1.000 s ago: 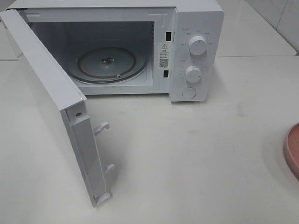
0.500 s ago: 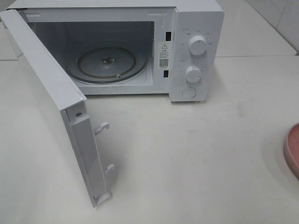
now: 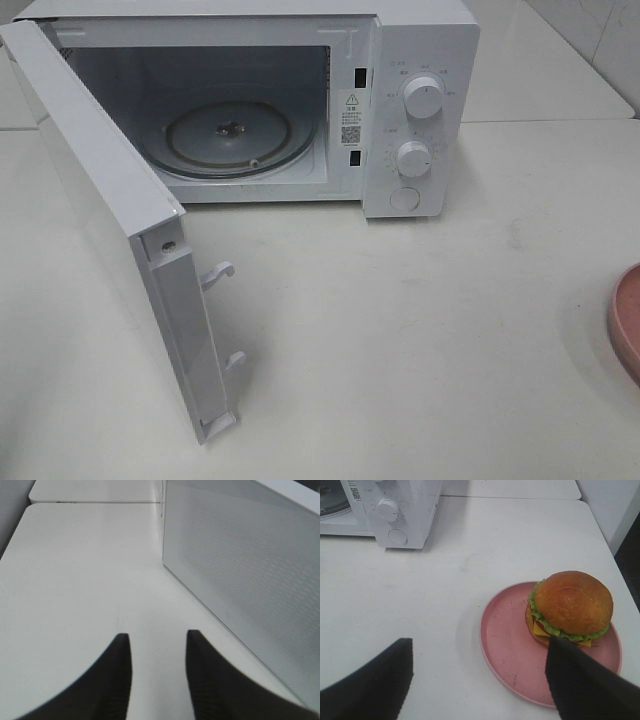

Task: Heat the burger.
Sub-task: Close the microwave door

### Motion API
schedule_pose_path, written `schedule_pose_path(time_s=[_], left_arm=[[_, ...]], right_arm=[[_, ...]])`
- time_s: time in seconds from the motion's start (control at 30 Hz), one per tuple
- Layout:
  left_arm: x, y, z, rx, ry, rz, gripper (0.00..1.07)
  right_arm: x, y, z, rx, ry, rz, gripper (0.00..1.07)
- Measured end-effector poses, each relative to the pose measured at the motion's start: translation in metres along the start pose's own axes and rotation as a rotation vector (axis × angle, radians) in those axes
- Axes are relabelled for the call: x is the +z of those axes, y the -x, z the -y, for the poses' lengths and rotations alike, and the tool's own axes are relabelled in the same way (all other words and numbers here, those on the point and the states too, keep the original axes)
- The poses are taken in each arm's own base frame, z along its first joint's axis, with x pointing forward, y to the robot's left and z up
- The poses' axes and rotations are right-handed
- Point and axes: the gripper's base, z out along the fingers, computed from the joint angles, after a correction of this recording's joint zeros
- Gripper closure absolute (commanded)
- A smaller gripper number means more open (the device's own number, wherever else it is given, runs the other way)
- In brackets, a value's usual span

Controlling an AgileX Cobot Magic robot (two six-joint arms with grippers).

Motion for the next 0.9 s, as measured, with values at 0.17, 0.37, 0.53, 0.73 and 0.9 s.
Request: schedule_pose_path(time_s=[0.17,0.37,0.53,0.73,0.9], left_arm=[[0.031,0.003,-0.005,-0.024,0.011,-0.028,1.07],[0.065,0.0,-0.011,-0.034,0.038,0.057,1.07],[0.087,-0.01,-0.017,-0.015,0.09,0.143,1.07],[0.1,-0.007,-0.023,-0.001,0.138,0.221,1.07],[0.124,-0.002,-0.027,0.075,0.163,0.25,1.07]], right_arm=[[0.0,0.0,0.0,0.0,0.0,0.0,0.35],[0.0,0.0,0.0,0.0,0.0,0.0,0.35],[0.0,0.0,0.0,0.0,0.0,0.0,0.35],[0.0,0.0,0.0,0.0,0.0,0.0,0.35],[0.0,0.0,0.0,0.0,0.0,0.0,0.35]])
